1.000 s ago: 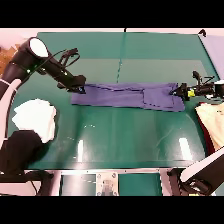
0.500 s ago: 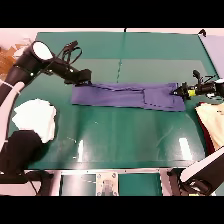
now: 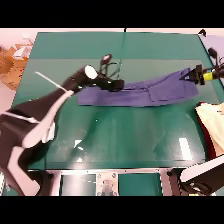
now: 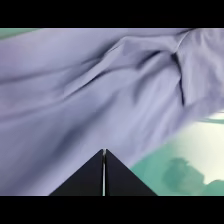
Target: Fold the shirts.
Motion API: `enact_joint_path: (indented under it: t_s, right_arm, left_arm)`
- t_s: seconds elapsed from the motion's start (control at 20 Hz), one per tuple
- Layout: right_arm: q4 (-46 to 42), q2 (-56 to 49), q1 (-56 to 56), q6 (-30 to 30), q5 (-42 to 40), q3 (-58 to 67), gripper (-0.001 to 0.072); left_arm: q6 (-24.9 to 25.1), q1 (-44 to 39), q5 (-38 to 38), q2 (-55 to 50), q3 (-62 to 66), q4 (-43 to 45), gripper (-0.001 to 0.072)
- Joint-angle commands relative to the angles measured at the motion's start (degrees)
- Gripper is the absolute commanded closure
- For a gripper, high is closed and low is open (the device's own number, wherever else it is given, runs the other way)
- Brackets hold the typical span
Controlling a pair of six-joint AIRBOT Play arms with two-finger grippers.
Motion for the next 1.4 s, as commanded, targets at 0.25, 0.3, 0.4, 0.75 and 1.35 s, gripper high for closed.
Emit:
enact_joint_path:
  t_s: [0.25, 0.3, 0.4, 0.75, 1.35]
  right_arm:
    - [4.46, 9.88, 7.82, 4.79, 3.23, 4.20, 0.0696]
    - [4.46, 9.88, 9.01, 4.94, 3.21, 4.61, 0.0696]
    - [4.44, 9.88, 10.67, 5.40, 3.13, 4.74, 0.0696]
    - [4.35, 9.88, 14.03, 9.03, 2.54, 4.74, 0.0696]
    - [-0.09, -1.27, 56.19, 22.93, -37.86, 4.68, 0.0693]
  left_arm:
    - [-3.87, -8.68, 3.67, -20.13, 21.00, -5.01, 0.0686]
    - [-4.15, -8.79, 3.54, -20.83, 21.22, -6.10, 0.0686]
    - [-4.13, -8.76, 2.80, -21.11, 21.24, -6.67, 0.0686]
    - [-1.16, 3.08, -20.85, -13.70, 21.29, -1.92, 0.0688]
    - [-7.02, 28.89, -50.73, 7.54, 21.24, 39.01, 0.0687]
